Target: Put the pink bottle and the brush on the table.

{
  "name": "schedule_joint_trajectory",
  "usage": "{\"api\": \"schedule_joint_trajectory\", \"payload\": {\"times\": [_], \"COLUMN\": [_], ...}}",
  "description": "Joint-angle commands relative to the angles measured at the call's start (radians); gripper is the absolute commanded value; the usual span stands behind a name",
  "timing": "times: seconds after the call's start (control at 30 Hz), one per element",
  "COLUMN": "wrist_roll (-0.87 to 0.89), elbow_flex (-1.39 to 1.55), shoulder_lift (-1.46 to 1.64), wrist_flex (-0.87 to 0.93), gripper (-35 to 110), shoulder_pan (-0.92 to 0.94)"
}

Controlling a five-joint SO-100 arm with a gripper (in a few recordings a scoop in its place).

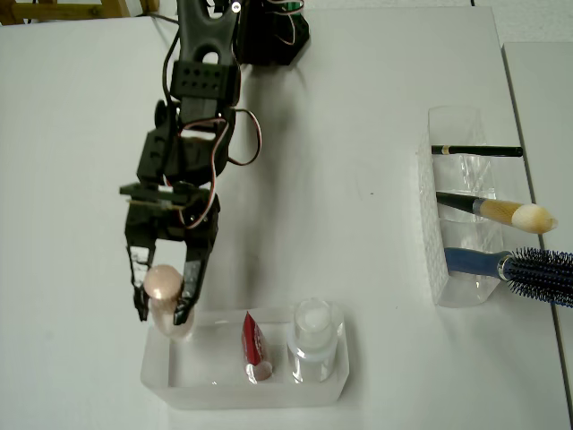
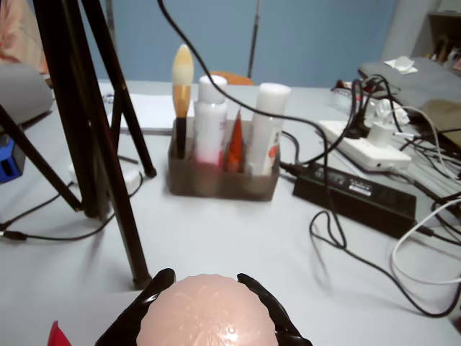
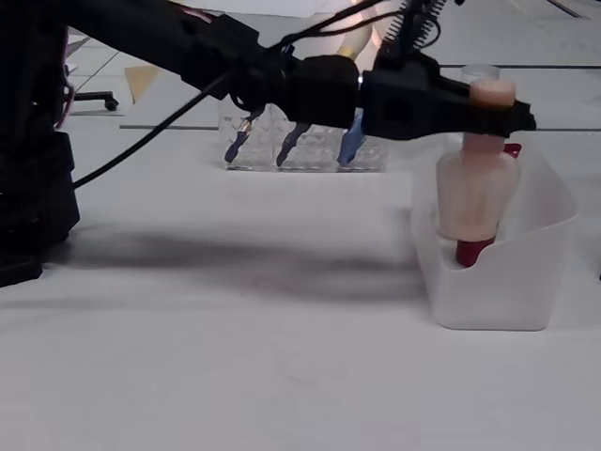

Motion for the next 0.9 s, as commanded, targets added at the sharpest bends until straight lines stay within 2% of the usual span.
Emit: {"api": "schedule_joint_trajectory", "payload": {"times": [0.0,0.5,0.87], "wrist_roll": [-0.014,-0.014,-0.012], "elbow_flex": [0.008,0.270,0.606], "shoulder_lift": [0.138,0.506,0.857], "wrist_flex": [0.020,0.181,0.270], "gripper": [0,0,0], "shoulder_pan": [0.000,0.028,0.150]}}
